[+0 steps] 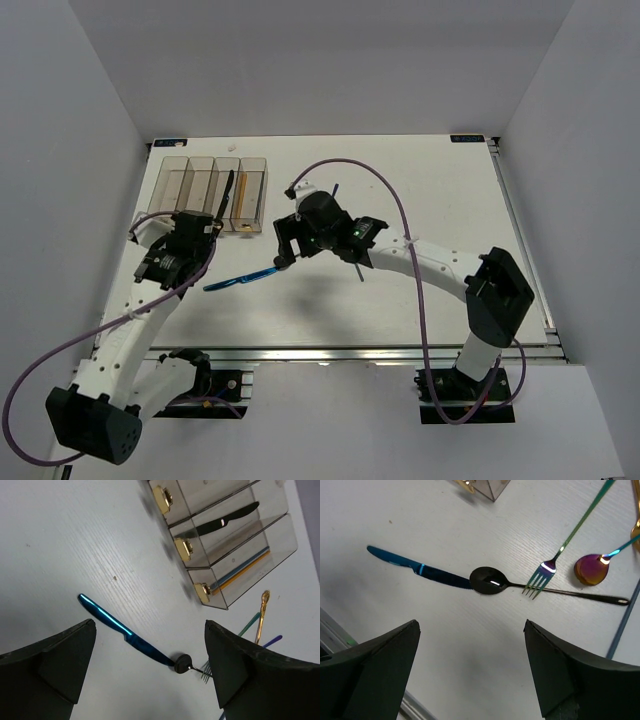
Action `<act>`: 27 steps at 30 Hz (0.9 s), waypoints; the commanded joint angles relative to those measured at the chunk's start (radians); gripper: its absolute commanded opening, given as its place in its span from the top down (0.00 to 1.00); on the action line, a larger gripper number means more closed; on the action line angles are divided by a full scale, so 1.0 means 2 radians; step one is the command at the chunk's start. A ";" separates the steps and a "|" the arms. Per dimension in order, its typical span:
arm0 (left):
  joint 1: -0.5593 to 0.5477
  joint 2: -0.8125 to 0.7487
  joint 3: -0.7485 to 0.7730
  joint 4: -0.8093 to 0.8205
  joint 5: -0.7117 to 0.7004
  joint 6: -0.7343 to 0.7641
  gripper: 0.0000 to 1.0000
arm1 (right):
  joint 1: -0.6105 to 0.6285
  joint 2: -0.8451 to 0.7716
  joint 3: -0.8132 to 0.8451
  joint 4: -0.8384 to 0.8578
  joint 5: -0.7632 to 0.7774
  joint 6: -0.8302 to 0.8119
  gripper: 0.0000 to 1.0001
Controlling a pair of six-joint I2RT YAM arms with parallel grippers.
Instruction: Sort the eating utensils into containers
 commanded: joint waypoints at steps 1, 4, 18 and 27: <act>0.001 -0.032 0.009 -0.001 -0.046 -0.009 0.02 | -0.006 0.001 0.018 -0.008 -0.059 -0.101 0.11; 0.001 -0.032 0.042 -0.042 -0.128 0.011 0.02 | -0.004 0.038 0.051 -0.023 -0.140 -0.174 0.11; 0.001 -0.105 0.012 0.135 -0.101 0.318 0.02 | 0.034 0.314 0.358 -0.126 -0.203 -0.434 0.17; 0.001 -0.123 -0.003 0.140 -0.103 0.346 0.02 | 0.069 0.367 0.387 -0.116 -0.218 -0.470 0.28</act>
